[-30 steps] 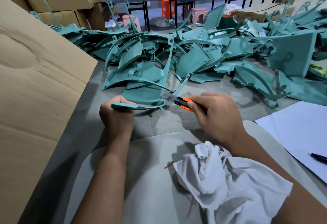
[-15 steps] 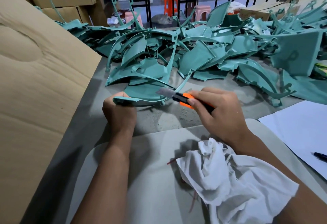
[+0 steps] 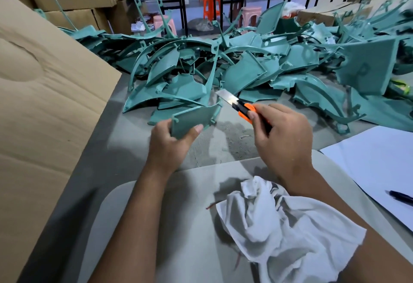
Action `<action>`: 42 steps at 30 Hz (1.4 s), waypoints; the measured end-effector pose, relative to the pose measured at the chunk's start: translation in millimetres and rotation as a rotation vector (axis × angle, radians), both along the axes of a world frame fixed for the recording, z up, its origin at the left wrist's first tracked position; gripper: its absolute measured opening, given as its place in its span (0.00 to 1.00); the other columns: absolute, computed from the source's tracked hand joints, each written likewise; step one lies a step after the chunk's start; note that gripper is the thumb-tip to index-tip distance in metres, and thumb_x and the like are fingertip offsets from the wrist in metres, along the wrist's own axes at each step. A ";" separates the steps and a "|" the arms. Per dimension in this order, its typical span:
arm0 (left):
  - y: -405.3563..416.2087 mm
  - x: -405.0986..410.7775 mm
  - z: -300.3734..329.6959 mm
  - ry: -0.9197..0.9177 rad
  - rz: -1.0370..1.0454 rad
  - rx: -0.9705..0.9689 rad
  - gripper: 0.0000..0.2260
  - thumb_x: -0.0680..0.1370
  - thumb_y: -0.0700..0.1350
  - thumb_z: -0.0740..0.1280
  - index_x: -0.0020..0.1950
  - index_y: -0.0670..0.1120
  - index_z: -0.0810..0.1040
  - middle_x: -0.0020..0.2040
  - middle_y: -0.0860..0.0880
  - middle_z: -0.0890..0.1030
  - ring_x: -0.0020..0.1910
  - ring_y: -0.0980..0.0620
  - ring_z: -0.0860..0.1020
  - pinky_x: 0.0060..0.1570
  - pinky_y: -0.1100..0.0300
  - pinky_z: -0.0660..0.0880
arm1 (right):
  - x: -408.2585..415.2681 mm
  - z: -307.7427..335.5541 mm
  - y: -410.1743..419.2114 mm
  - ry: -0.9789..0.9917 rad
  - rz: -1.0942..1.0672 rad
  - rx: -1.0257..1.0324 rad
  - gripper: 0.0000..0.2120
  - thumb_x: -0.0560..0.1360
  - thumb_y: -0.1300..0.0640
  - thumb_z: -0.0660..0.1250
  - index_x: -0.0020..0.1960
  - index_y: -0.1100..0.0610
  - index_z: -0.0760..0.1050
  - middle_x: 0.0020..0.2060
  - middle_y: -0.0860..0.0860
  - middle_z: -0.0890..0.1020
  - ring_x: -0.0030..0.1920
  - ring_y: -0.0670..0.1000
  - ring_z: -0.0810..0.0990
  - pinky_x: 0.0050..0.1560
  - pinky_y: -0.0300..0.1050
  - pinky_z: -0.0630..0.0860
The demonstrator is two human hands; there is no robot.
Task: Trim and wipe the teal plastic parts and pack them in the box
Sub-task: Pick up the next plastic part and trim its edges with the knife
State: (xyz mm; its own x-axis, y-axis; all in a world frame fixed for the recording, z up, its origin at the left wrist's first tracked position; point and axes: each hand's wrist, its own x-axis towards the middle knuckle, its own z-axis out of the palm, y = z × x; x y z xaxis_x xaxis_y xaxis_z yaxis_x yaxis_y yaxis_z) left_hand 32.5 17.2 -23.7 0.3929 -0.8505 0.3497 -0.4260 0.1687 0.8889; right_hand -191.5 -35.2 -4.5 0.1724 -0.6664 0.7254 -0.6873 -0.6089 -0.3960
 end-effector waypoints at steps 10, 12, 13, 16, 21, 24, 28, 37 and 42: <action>-9.6 -17.0 -6.7 -0.148 0.001 -0.263 0.05 0.81 0.48 0.69 0.56 0.53 0.82 0.47 0.57 0.85 0.47 0.57 0.83 0.50 0.57 0.79 | 13.1 2.2 12.0 -0.050 0.063 0.000 0.13 0.83 0.46 0.63 0.48 0.53 0.80 0.34 0.45 0.78 0.35 0.50 0.75 0.33 0.47 0.66; -10.1 -15.6 -5.5 -0.219 0.005 -0.314 0.05 0.82 0.45 0.69 0.56 0.52 0.82 0.47 0.56 0.84 0.47 0.60 0.82 0.48 0.62 0.76 | 14.5 1.5 12.0 -0.011 0.056 0.056 0.16 0.83 0.43 0.60 0.44 0.53 0.75 0.29 0.45 0.73 0.30 0.52 0.73 0.30 0.48 0.66; -10.4 -15.0 -5.1 -0.251 0.008 -0.337 0.05 0.81 0.43 0.69 0.55 0.51 0.82 0.47 0.56 0.84 0.48 0.60 0.81 0.48 0.66 0.75 | 13.8 1.3 11.2 -0.006 0.064 0.068 0.17 0.83 0.42 0.60 0.44 0.53 0.74 0.28 0.46 0.72 0.29 0.52 0.72 0.29 0.48 0.66; -10.3 -14.5 -3.0 -0.324 -0.003 -0.380 0.07 0.81 0.40 0.69 0.57 0.46 0.82 0.49 0.57 0.82 0.50 0.64 0.80 0.51 0.70 0.72 | 9.8 0.3 7.9 -0.039 0.069 0.096 0.15 0.83 0.43 0.62 0.44 0.52 0.73 0.26 0.46 0.72 0.28 0.51 0.72 0.29 0.45 0.63; -11.2 -13.4 -3.5 -0.425 -0.065 -0.366 0.12 0.79 0.33 0.70 0.61 0.42 0.84 0.52 0.52 0.83 0.52 0.54 0.82 0.52 0.61 0.76 | 2.4 -6.3 -2.5 -0.029 -0.132 0.144 0.14 0.83 0.42 0.64 0.47 0.51 0.74 0.28 0.45 0.73 0.29 0.53 0.72 0.30 0.44 0.61; -12.1 -12.6 -4.7 -0.454 -0.065 -0.374 0.16 0.78 0.29 0.69 0.63 0.42 0.83 0.54 0.49 0.84 0.55 0.50 0.82 0.55 0.54 0.78 | -0.7 -6.7 -3.9 -0.063 -0.198 0.146 0.14 0.84 0.42 0.62 0.46 0.51 0.73 0.29 0.47 0.74 0.31 0.56 0.73 0.32 0.46 0.62; -13.6 -11.6 -6.2 -0.450 -0.035 -0.371 0.14 0.79 0.31 0.69 0.62 0.42 0.84 0.53 0.49 0.84 0.53 0.51 0.82 0.53 0.56 0.78 | 4.9 -0.7 6.0 -0.149 0.035 0.043 0.13 0.84 0.46 0.63 0.45 0.53 0.74 0.28 0.45 0.72 0.28 0.47 0.71 0.29 0.46 0.64; -12.8 -23.2 -5.4 -0.115 -0.058 -0.343 0.02 0.82 0.47 0.69 0.52 0.51 0.82 0.44 0.44 0.84 0.42 0.46 0.81 0.44 0.49 0.80 | 8.1 -3.5 3.2 -0.127 0.011 0.055 0.15 0.85 0.46 0.63 0.43 0.53 0.70 0.27 0.44 0.70 0.27 0.47 0.69 0.28 0.44 0.60; -10.0 -35.4 -0.7 0.269 -0.067 -0.312 0.05 0.79 0.43 0.73 0.52 0.54 0.85 0.50 0.55 0.87 0.52 0.53 0.85 0.53 0.59 0.80 | -3.8 -8.3 -7.0 -0.210 -0.185 0.147 0.15 0.84 0.43 0.62 0.44 0.49 0.68 0.27 0.45 0.70 0.30 0.52 0.71 0.30 0.46 0.58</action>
